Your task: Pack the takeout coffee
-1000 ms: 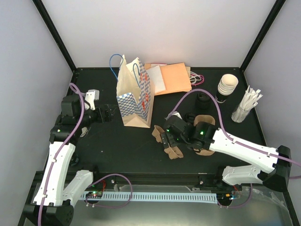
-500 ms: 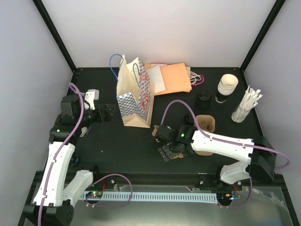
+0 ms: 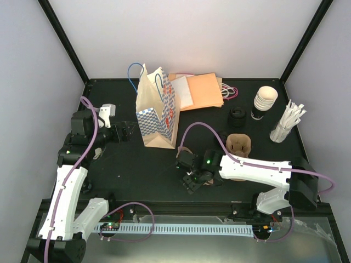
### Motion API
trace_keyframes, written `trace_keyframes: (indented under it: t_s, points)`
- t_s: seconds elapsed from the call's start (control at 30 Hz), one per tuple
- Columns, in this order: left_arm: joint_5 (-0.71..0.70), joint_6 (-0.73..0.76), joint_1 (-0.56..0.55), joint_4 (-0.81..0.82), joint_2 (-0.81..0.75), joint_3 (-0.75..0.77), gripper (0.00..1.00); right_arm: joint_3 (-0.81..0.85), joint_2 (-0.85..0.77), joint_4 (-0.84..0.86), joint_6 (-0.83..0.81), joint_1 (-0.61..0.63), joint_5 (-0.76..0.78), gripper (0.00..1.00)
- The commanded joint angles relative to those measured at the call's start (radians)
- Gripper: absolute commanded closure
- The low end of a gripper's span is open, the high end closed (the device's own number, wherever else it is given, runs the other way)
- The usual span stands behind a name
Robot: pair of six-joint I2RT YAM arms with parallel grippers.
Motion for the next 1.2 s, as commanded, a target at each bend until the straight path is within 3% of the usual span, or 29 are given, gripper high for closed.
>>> trace_keyframes:
  t_s: [0.0,0.3,0.57,0.7,0.87,0.97,1.1,1.17]
  points:
    - [-0.007,0.009,-0.005,0.002,0.001,0.039,0.01,0.014,0.015,0.069,-0.049,0.037,-0.131,0.24]
    - [-0.008,0.010,-0.005,-0.002,0.001,0.040,0.01,0.009,-0.021,0.095,-0.092,0.043,-0.167,0.24]
    - [-0.010,0.003,-0.006,-0.005,0.001,0.045,0.01,0.052,-0.003,0.027,-0.068,0.043,0.050,0.26]
    - [-0.015,0.005,-0.005,-0.014,-0.001,0.051,0.01,0.097,0.023,-0.020,0.023,0.029,0.185,0.26]
    - [-0.019,0.006,-0.006,-0.022,-0.008,0.059,0.01,0.093,0.014,-0.002,0.074,-0.011,0.100,0.28]
    - [-0.021,0.007,-0.005,-0.020,-0.013,0.057,0.01,0.065,0.014,-0.019,0.077,-0.011,0.080,0.44]
    - [-0.016,0.007,-0.006,-0.017,-0.012,0.048,0.01,0.002,-0.009,-0.005,0.080,-0.011,0.053,0.85]
    - [-0.013,0.004,-0.005,-0.011,-0.012,0.045,0.01,-0.025,-0.007,0.011,0.087,-0.011,0.052,0.98]
